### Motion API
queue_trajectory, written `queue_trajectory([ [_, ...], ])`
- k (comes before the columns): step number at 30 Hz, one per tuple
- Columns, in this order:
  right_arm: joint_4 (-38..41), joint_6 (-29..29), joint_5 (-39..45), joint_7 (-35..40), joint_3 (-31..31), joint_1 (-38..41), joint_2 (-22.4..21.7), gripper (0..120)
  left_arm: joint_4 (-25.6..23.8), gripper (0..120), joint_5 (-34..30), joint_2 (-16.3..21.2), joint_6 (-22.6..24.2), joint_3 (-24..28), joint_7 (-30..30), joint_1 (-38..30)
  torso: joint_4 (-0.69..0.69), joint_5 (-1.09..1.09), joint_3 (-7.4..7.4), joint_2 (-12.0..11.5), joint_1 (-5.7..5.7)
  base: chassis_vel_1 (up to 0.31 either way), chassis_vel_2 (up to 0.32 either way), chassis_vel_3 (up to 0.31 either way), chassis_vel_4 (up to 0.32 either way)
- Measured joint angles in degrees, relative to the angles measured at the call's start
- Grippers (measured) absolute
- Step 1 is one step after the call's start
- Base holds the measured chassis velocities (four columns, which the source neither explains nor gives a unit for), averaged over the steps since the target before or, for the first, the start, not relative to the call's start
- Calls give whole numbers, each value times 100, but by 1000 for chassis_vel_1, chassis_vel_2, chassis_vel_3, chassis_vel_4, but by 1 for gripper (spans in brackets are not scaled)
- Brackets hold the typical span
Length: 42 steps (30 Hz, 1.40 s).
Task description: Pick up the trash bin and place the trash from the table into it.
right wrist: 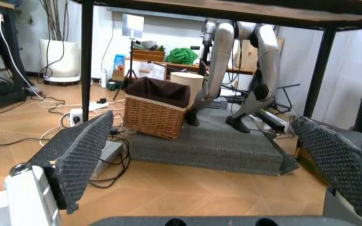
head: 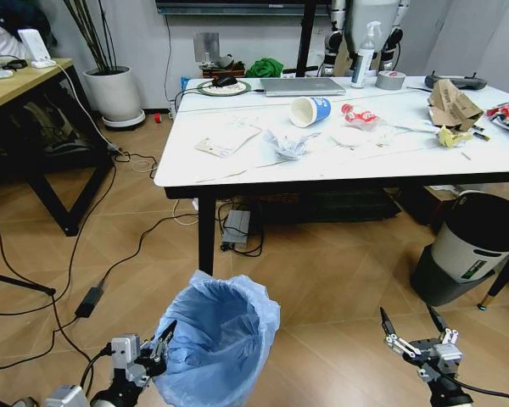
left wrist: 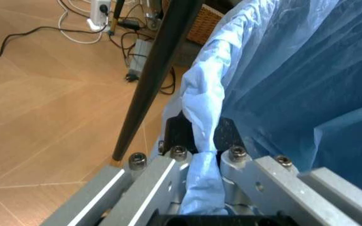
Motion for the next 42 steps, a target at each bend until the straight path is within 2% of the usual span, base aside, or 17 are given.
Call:
queue_trajectory([
  [21, 47, -40, 112, 4, 35, 35, -41, 100, 14, 0, 6, -25, 5, -36, 17, 52, 0, 0, 320, 497, 176, 0, 0, 0, 0],
  [42, 237, -73, -203, -42, 232, -83, -197, 100, 59, 0, -46, 44, -27, -42, 62, 33, 0, 0, 648, 1014, 366, 0, 0, 0, 0],
])
